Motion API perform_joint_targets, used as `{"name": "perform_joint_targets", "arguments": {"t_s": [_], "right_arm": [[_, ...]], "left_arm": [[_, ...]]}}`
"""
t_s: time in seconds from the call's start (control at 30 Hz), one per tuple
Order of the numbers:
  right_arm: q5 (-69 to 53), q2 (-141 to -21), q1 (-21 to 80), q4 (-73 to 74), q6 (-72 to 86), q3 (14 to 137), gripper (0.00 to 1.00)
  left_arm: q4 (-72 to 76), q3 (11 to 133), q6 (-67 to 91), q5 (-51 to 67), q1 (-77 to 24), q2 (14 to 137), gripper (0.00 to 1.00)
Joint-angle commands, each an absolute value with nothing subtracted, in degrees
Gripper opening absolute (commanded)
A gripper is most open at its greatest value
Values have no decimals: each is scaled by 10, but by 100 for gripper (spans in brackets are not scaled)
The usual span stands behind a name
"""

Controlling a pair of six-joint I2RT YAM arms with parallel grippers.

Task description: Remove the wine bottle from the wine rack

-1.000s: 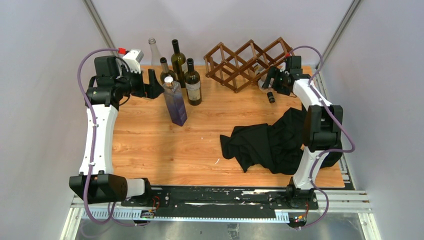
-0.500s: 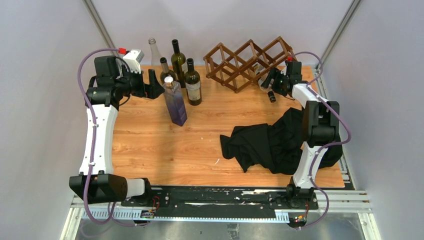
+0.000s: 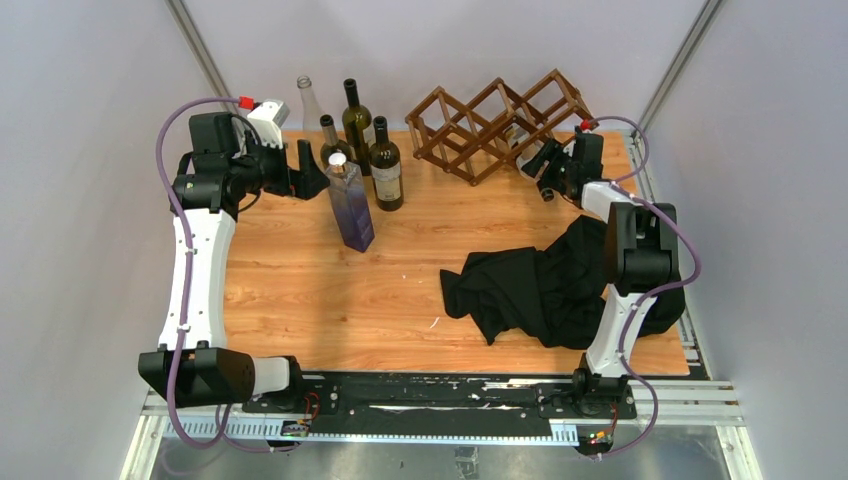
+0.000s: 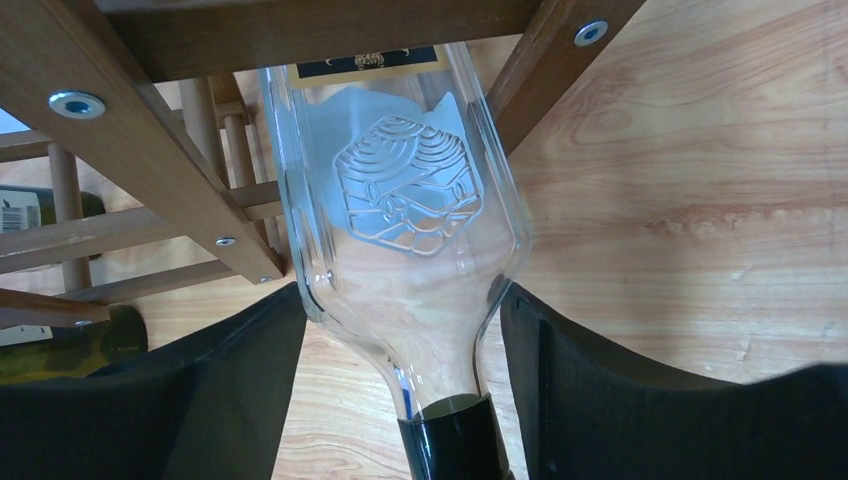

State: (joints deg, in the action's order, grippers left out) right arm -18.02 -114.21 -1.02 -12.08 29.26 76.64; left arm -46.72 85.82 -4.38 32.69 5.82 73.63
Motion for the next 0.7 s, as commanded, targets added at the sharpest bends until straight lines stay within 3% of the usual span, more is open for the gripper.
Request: {"name": "perform_joint_targets", "arguments": {"t_s": [0.0,0.1,0.27,0.4,0.57,0.67], "right_arm": [[-186,-1141,-18,-196,318,737,75],[-197,-1142,-18,-233,333,721,70],[-210,-1124,-18,-284,348,675,30],[-213,-1095,-18,-307,346,642,12],[-212,-1051,-18,-313,341,605,0],[-215,-1007,-18,-305,341,582,0]], "left_arm": [[-479,868,-55,340,61,729,100],[-483,867,-60,341,61,728,100],[-484,867,-58,347,61,728,100],[-484,869,-57,350,61,728,100],[-484,872,-55,354,61,727,100],[-484,875,-52,360,62,727,100]]}}
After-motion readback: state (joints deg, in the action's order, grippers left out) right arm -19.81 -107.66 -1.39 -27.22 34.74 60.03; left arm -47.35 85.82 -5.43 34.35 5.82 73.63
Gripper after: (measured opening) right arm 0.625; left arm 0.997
